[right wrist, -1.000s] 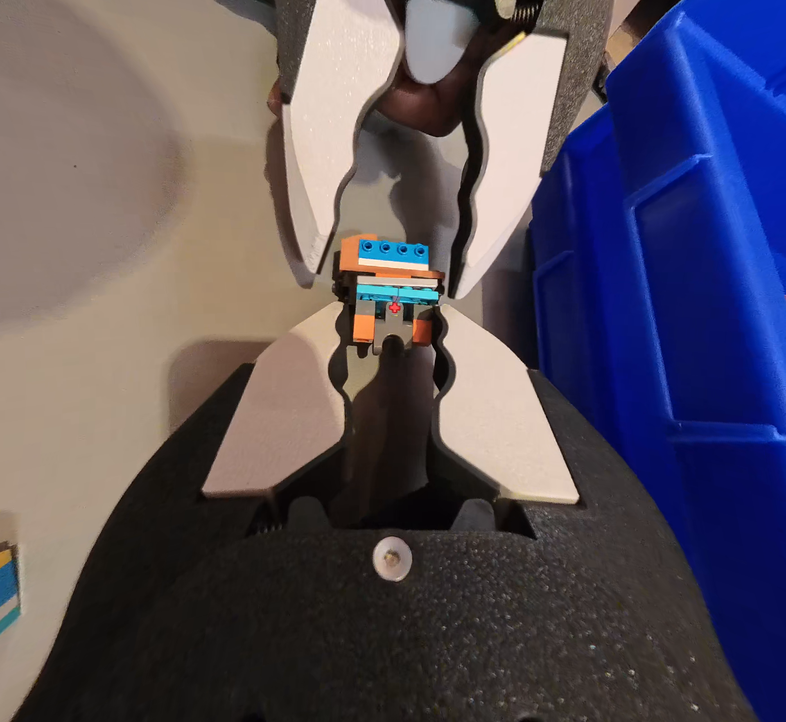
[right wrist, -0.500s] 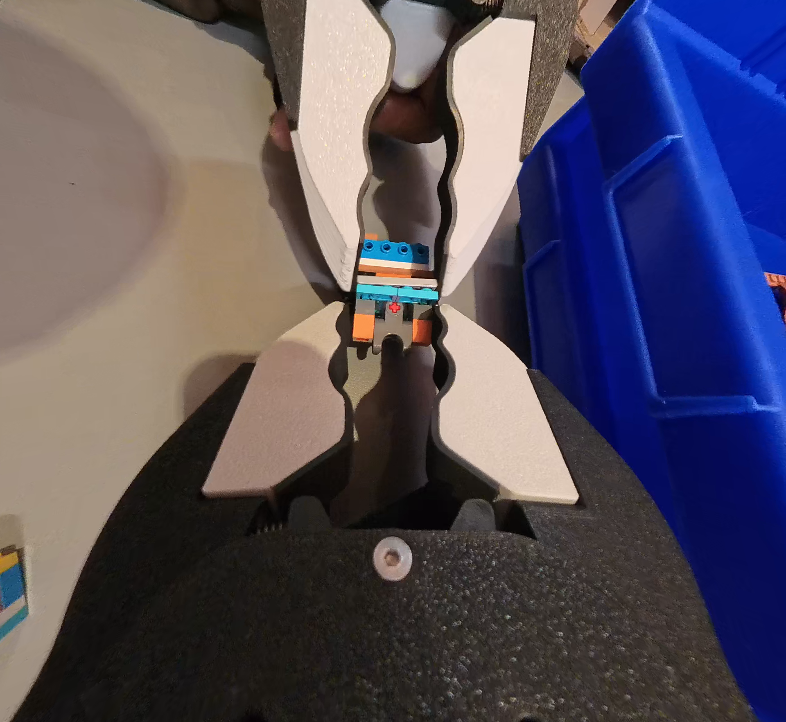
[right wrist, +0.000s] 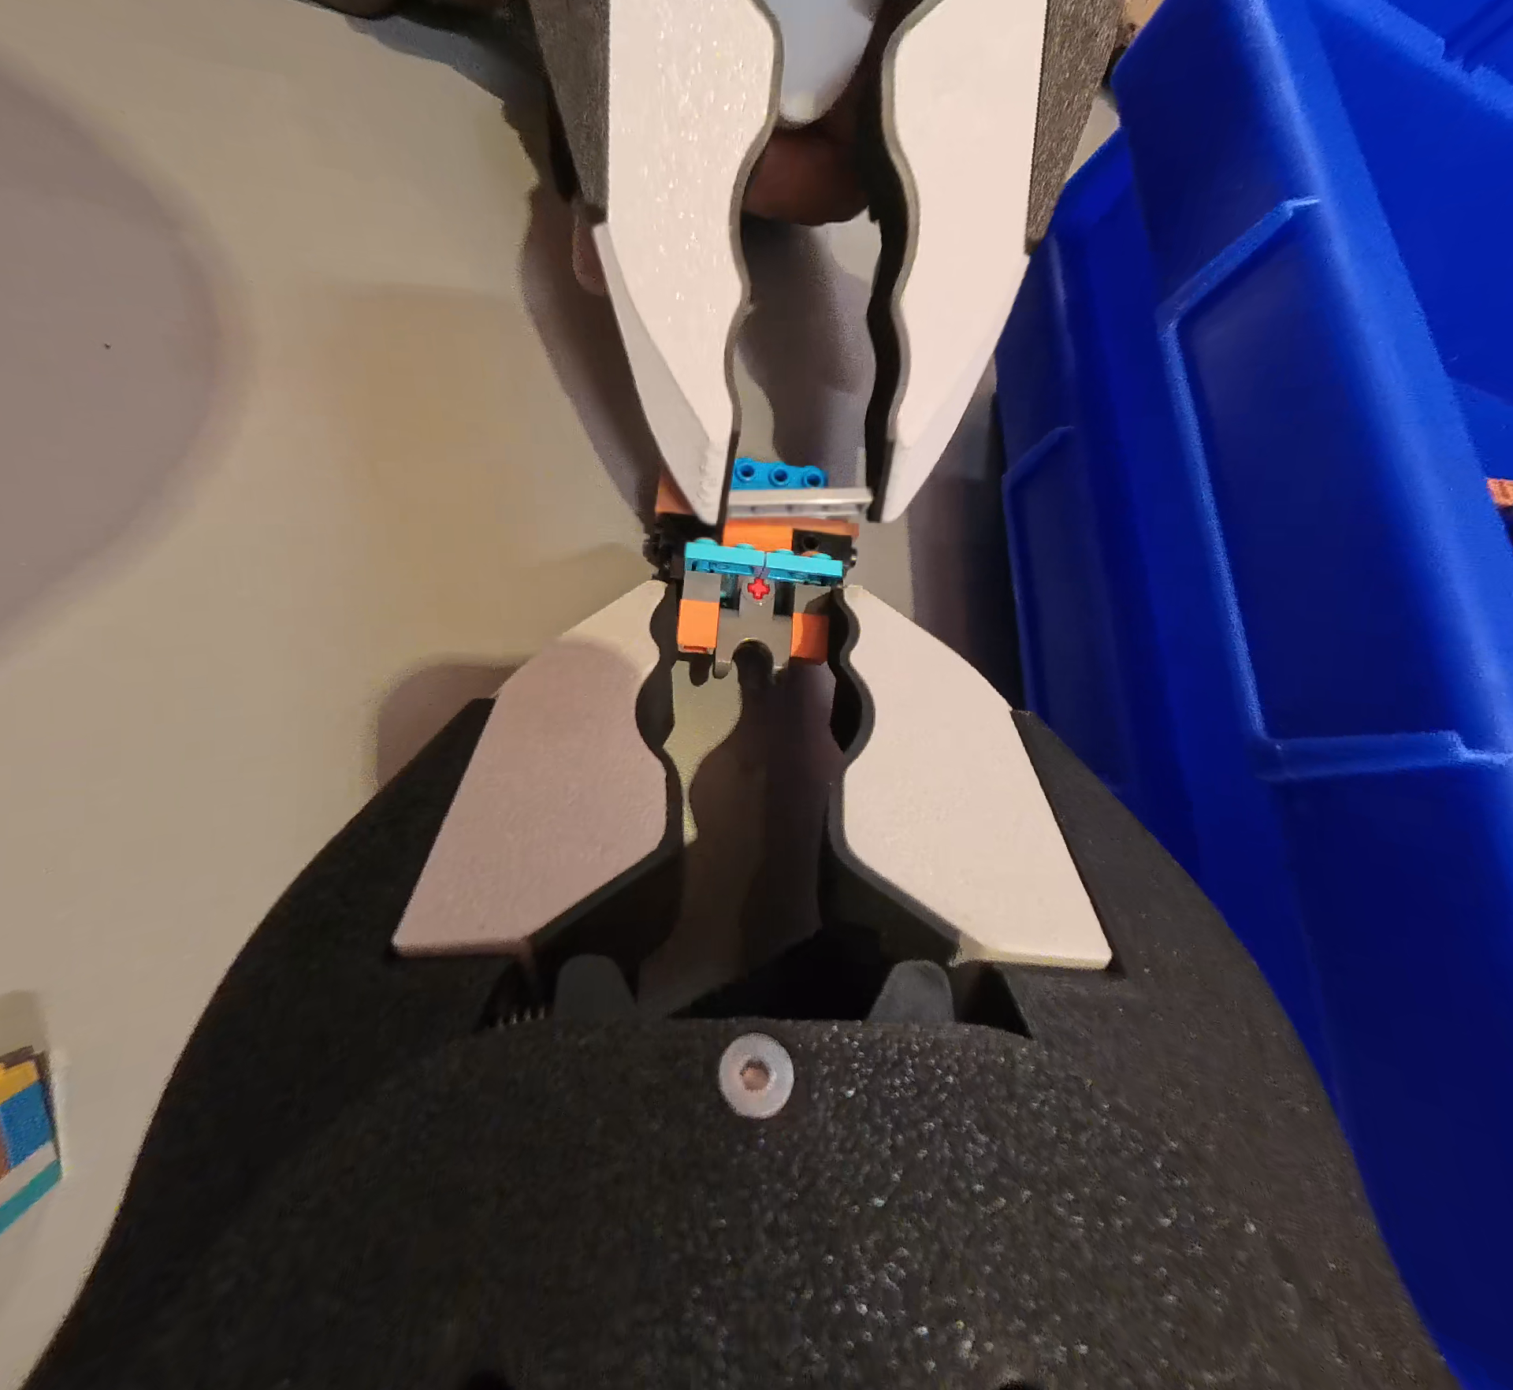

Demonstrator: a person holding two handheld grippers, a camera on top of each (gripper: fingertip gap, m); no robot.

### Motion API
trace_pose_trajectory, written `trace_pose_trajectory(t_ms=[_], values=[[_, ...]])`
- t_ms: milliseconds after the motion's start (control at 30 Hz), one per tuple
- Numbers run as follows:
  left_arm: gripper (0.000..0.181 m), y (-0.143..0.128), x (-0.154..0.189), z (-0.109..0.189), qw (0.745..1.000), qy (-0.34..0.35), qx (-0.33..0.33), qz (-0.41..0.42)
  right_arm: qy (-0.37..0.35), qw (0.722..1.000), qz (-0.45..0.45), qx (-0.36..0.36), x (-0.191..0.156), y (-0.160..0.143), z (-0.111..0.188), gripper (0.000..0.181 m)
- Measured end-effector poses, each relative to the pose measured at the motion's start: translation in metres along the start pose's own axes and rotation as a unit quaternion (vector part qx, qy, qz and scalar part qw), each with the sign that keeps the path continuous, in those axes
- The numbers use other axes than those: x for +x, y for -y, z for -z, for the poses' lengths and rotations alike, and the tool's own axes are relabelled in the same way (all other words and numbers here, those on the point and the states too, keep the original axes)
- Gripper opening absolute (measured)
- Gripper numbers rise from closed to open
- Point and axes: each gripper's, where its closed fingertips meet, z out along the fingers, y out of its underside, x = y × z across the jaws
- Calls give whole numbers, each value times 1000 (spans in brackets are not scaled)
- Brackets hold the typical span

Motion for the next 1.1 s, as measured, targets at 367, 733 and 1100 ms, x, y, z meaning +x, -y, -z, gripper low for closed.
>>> trace_pose_trajectory(t_ms=[367,733,1100], values=[[33,100,-37,79,948,149,280,-20,6,1000,17,5,-3,2,-1,35],[43,83,-85,75,914,386,125,-24,4,1000,17,0,-3,1,-2,35],[47,22,0,16,995,56,-17,-80,5,1000,-4,10,-1,3,1,35]])
